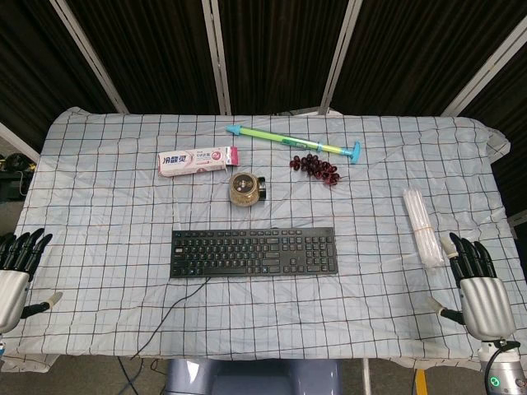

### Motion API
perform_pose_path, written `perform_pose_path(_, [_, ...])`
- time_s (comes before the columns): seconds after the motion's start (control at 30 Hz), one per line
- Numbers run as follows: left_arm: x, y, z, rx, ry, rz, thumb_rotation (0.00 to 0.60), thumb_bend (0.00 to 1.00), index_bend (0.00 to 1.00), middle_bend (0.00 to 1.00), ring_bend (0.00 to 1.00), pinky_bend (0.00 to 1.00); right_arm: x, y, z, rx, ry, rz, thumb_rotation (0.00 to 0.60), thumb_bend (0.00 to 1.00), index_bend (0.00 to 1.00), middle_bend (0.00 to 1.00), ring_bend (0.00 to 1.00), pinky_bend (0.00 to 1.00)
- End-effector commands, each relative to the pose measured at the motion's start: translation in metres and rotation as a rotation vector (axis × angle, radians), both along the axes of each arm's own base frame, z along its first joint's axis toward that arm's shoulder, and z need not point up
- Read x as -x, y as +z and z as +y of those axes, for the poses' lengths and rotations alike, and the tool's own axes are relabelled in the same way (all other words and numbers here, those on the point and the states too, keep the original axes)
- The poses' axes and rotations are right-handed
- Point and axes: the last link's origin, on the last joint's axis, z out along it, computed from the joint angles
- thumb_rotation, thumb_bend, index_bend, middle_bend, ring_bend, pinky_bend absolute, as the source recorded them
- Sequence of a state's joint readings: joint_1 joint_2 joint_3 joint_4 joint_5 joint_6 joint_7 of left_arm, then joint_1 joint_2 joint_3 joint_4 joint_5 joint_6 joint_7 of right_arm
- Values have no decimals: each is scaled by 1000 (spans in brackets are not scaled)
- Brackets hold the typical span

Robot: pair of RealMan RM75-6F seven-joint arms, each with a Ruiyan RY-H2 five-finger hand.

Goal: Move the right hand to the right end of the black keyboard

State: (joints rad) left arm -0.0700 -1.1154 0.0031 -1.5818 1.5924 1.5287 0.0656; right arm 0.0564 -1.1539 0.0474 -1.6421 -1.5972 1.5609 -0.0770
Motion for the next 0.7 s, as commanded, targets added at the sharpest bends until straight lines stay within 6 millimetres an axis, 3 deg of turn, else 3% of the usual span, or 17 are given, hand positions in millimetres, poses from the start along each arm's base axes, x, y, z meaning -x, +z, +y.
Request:
perform_pose_path(0.03, [0,0,0,0,0,0,600,79,0,0,0,0,0,0,0,0,-1,0,600,75,0,0,0,28])
perform_pose_path(0.7, [0,0,0,1,-2,-5,600,79,0,0,0,0,-9,-4,-5,-7,14,-37,600,75,0,0,0,28])
